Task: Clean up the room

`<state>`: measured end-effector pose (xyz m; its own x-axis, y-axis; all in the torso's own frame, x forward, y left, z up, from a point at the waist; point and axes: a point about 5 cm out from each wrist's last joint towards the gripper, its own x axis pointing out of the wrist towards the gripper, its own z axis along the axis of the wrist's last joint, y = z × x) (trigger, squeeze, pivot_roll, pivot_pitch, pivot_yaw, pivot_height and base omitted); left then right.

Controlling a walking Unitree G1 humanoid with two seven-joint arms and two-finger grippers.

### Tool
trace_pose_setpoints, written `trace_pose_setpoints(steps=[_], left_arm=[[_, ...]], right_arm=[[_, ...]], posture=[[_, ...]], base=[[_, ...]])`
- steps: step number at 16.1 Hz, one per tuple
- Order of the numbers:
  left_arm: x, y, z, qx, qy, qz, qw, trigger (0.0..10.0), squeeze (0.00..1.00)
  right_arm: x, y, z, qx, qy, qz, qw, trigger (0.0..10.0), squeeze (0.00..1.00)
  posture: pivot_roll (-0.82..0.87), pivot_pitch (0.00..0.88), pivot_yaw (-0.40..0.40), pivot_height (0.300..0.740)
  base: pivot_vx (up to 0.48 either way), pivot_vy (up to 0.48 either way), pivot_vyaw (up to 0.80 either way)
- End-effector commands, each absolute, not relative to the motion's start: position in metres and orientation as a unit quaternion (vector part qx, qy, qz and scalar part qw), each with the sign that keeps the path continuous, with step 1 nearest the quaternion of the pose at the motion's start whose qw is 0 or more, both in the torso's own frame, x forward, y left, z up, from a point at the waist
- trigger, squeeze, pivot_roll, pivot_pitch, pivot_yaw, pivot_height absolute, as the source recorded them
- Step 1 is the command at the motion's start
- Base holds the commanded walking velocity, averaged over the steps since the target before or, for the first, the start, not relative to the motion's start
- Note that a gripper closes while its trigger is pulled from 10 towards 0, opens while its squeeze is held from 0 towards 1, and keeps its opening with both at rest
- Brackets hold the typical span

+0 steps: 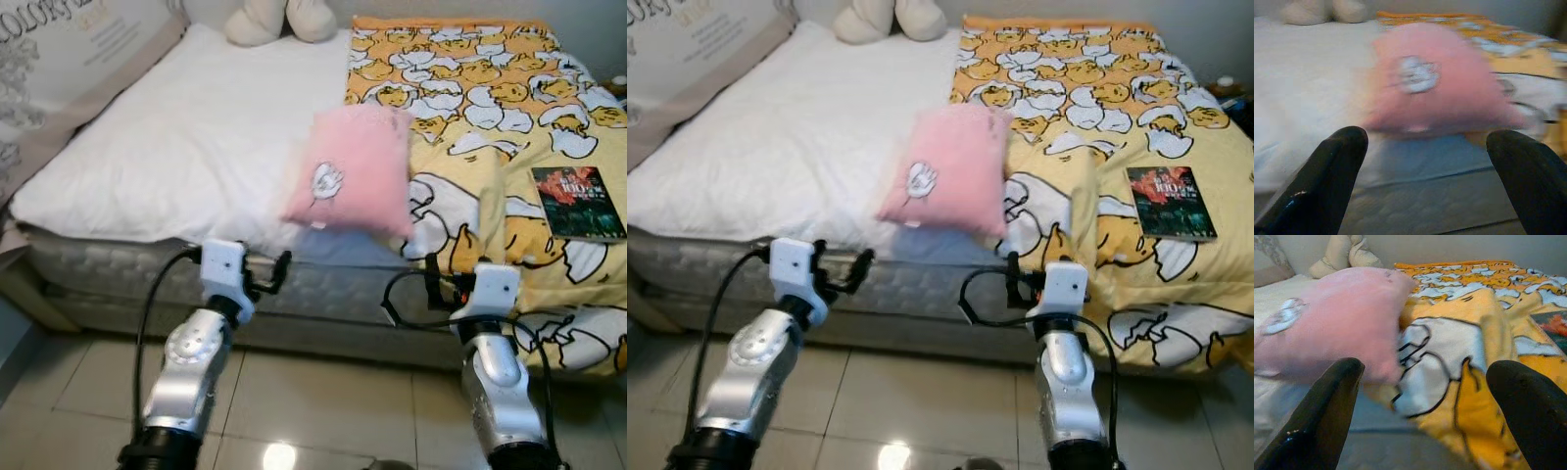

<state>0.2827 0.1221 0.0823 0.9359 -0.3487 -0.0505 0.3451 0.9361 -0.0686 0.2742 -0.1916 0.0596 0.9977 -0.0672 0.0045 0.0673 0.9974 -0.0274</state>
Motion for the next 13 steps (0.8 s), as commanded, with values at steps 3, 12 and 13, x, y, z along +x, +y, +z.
trace_pose_setpoints(steps=[3,12,13], left_arm=[[0.284,0.121,0.081,-0.032,0.036,-0.189,0.981,10.0,0.00],[0.294,0.125,0.090,-0.036,0.024,-0.134,0.990,10.0,0.00],[0.294,0.125,0.092,-0.041,0.021,-0.122,0.991,10.0,0.00]], right_arm=[[0.280,-0.188,0.063,-0.024,-0.003,-0.028,0.999,10.0,0.00],[0.289,-0.183,0.068,-0.008,-0.005,-0.018,1.000,10.0,0.00],[0.293,-0.180,0.071,-0.004,-0.009,-0.007,1.000,10.0,0.00]], posture=[[-0.15,0.000,0.065,0.740],[-0.15,0.000,0.069,0.740],[-0.15,0.000,0.069,0.740]], base=[[0.204,-0.126,0.00],[0.000,0.160,-0.31],[0.000,0.000,0.00]])
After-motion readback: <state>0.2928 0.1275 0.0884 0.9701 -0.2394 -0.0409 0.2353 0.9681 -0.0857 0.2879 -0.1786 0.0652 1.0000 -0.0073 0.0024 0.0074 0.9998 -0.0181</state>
